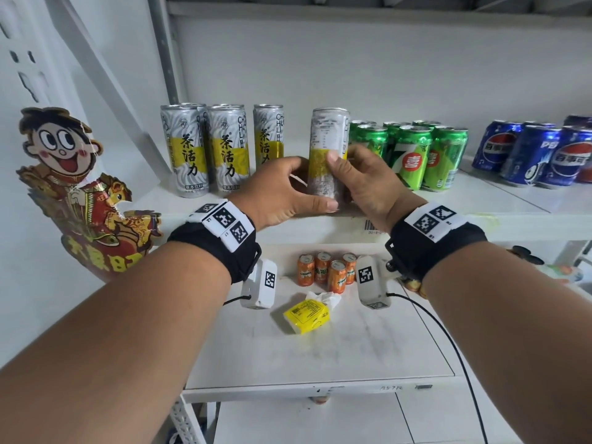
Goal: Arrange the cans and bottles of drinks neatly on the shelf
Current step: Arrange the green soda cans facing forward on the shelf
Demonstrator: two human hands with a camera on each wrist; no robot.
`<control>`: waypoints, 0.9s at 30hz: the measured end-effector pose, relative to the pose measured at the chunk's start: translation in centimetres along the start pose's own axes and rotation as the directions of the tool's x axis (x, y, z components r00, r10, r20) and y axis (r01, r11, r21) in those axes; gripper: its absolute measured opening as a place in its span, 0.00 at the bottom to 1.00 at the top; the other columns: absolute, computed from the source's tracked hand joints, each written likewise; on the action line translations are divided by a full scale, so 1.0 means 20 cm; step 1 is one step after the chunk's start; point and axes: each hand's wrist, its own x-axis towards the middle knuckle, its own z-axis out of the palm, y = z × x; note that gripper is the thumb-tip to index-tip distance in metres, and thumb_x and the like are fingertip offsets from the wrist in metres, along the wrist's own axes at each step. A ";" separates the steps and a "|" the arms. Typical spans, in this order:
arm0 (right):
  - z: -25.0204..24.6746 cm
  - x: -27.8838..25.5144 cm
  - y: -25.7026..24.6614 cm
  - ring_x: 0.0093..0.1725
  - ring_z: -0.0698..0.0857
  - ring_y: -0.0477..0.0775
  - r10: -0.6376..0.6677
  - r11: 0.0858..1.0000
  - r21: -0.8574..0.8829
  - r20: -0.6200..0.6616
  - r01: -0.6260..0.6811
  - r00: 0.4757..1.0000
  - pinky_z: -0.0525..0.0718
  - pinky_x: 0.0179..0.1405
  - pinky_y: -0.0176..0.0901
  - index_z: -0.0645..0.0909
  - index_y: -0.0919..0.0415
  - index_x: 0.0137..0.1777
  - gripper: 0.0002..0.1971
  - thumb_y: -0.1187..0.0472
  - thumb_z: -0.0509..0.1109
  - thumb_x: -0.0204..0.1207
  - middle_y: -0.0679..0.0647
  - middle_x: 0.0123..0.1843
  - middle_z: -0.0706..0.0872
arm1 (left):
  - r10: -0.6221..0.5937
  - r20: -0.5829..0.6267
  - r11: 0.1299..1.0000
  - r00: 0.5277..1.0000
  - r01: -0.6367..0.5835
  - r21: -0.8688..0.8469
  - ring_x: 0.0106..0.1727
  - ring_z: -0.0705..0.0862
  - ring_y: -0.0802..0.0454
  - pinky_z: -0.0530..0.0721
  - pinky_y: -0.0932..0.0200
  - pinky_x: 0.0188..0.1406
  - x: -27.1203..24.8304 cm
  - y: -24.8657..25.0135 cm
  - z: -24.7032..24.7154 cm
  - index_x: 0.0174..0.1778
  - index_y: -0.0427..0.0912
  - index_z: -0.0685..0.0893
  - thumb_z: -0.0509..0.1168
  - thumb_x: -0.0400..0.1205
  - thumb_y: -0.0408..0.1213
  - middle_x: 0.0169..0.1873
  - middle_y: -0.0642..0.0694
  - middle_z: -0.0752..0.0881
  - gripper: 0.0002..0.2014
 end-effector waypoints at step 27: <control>-0.01 0.03 0.02 0.54 0.90 0.66 0.022 0.990 0.143 -0.018 -0.019 1.000 0.89 0.61 0.69 0.79 0.72 0.70 0.24 0.54 0.75 0.84 0.74 0.62 0.88 | 0.011 -0.025 0.998 1.000 -0.013 -0.069 0.57 0.95 0.48 0.93 0.40 0.64 0.01 -0.01 0.01 0.65 0.44 0.87 0.86 0.64 0.43 0.56 0.48 0.96 0.32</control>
